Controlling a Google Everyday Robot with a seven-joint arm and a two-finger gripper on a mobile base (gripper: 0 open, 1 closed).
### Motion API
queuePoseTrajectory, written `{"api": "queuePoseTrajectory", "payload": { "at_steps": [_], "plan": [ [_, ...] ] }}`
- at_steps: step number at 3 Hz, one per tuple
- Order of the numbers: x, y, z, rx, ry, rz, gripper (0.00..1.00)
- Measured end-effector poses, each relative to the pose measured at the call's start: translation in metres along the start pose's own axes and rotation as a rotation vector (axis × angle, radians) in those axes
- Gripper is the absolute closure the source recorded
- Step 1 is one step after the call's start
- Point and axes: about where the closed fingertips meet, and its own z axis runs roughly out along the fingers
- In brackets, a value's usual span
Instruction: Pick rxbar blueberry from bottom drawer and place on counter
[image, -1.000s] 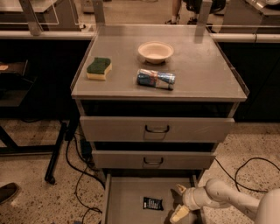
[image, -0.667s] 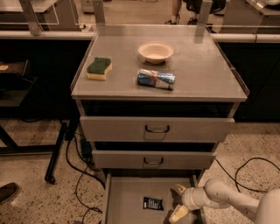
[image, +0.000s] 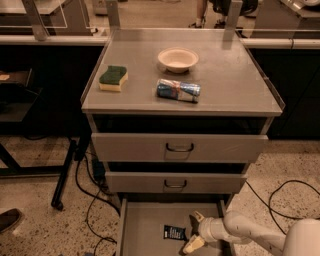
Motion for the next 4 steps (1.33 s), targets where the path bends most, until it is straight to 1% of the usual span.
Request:
{"api": "queuePoseTrajectory", "payload": {
  "at_steps": [1,2,3,4],
  "plan": [
    [0.0,-0.001,0.013,-0.006,-0.012,0.001,0.0],
    [0.002,-0.009,0.041,-0.02,-0.016,0.01,0.0],
    [0.002,-0.009,0.041,-0.02,-0.016,0.01,0.0],
    [0.0,-0.007,0.043,-0.014,-0.002,-0.014,0.0]
  ]
}}
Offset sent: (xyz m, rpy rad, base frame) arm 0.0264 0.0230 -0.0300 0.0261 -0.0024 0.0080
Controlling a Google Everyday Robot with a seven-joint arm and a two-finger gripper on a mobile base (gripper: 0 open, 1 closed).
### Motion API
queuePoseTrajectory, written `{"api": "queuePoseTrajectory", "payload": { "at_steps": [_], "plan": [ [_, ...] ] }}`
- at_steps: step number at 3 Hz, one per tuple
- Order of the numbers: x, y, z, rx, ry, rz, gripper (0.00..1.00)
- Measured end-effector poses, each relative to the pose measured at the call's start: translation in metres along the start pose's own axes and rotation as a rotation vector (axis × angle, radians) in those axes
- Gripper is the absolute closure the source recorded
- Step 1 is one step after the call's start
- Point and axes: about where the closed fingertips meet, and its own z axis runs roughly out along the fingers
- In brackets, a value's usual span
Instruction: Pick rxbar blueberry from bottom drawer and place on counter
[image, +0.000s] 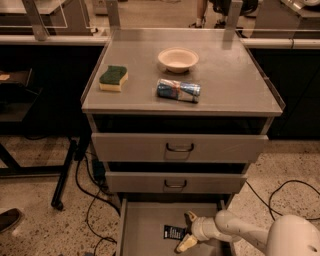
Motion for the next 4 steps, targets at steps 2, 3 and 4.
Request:
{"api": "queuePoseTrajectory", "payload": {
  "at_steps": [2,3,4],
  "plan": [
    [0.001,0.006,0.013,0.016,0.036,-0.048,0.0],
    [0.014,-0.002,0.038,-0.012,0.037,-0.04,0.0],
    [0.019,-0.006,0.044,-0.016,0.034,-0.032,0.0]
  ]
}}
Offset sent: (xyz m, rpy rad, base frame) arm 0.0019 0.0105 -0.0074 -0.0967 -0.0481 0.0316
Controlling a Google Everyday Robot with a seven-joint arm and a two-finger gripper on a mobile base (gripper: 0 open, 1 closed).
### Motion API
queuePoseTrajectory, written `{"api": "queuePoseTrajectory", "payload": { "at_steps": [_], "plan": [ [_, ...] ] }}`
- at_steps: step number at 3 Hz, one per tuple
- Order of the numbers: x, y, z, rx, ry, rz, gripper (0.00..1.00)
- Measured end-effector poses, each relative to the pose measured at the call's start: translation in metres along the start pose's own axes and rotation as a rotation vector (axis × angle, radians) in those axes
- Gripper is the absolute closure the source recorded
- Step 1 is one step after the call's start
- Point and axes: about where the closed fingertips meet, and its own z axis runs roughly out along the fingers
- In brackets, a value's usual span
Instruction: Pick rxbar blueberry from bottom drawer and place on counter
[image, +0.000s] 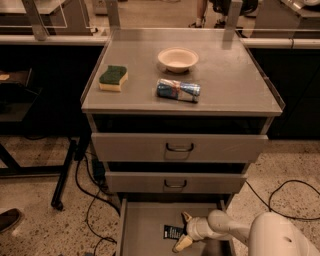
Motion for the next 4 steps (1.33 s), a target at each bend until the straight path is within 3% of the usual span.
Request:
{"api": "queuePoseTrajectory", "payload": {
  "at_steps": [1,2,4],
  "plan": [
    [0.006,-0.0026,0.0032,-0.001,-0.003,0.016,0.0],
    [0.006,-0.0026,0.0032,-0.001,-0.003,0.016,0.18],
    [0.006,-0.0025,0.0033,-0.001,-0.003,0.016,0.64]
  ]
}}
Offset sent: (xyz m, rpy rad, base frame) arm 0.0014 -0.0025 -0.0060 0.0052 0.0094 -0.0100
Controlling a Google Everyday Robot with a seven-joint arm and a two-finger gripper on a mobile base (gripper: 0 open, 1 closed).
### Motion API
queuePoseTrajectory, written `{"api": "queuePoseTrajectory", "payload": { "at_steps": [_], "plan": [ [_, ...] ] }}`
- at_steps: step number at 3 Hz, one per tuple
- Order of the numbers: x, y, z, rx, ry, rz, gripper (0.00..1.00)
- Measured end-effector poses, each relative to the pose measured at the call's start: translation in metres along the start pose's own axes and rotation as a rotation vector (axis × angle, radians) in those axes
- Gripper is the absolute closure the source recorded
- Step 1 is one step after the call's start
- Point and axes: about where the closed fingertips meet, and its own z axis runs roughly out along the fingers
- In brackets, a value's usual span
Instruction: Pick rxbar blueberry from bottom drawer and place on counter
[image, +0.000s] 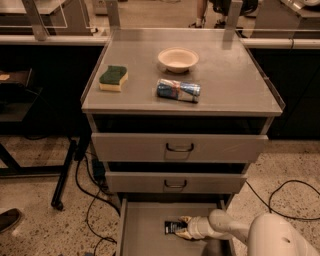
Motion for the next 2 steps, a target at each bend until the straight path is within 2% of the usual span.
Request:
{"api": "queuePoseTrajectory", "payload": {
  "at_steps": [1,2],
  "plan": [
    [0.0,0.0,0.0,0.0,0.0,0.0,0.87],
    [-0.0003,0.0001,-0.0002,0.0,0.0,0.0,1.0]
  ]
}}
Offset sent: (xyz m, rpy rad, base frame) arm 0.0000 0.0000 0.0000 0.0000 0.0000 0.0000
